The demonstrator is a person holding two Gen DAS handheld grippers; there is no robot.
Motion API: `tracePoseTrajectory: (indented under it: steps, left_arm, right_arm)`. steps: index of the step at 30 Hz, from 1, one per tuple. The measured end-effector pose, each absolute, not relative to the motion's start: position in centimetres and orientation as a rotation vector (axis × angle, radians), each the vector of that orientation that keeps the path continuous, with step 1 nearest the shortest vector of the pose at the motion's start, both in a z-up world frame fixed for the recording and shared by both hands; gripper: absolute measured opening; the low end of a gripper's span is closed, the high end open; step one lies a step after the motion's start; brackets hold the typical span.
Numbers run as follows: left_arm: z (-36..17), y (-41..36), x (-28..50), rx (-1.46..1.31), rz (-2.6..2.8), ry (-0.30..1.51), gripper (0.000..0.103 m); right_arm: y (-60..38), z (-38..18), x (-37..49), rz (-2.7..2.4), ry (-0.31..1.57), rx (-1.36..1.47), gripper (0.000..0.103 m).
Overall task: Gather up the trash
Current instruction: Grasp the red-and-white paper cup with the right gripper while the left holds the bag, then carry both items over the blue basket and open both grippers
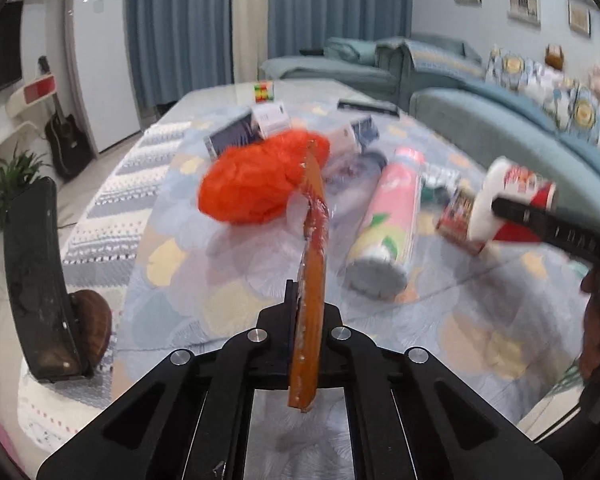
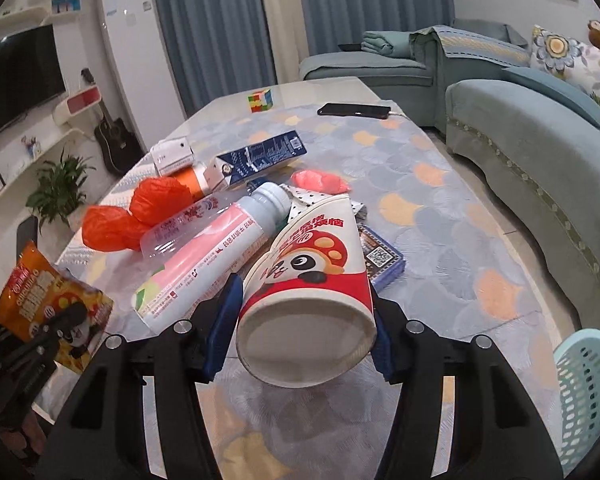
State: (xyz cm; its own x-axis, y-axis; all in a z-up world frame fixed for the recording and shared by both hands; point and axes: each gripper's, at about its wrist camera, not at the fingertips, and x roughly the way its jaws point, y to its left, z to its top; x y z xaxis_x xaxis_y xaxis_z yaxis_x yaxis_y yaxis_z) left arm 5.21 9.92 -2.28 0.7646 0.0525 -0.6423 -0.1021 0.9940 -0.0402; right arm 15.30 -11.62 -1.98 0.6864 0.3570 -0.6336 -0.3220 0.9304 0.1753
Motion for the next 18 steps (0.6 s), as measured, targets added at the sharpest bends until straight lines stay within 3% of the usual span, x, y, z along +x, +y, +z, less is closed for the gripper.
tracePoseTrajectory:
  steps: [5, 18]
  left_arm:
    - [-0.5, 11.6, 4.4, -0.238, -0.042, 0.618, 0.000]
    - [1.4, 7.3, 3.8, -0.147, -0.160, 0.572, 0.000]
  right_arm:
    - [-12.3, -1.3, 14.9, 0.377, 0.704, 0.088, 0.054]
    - [-17.4, 3.4, 11.4, 0.303, 0.605, 0.133, 0.054]
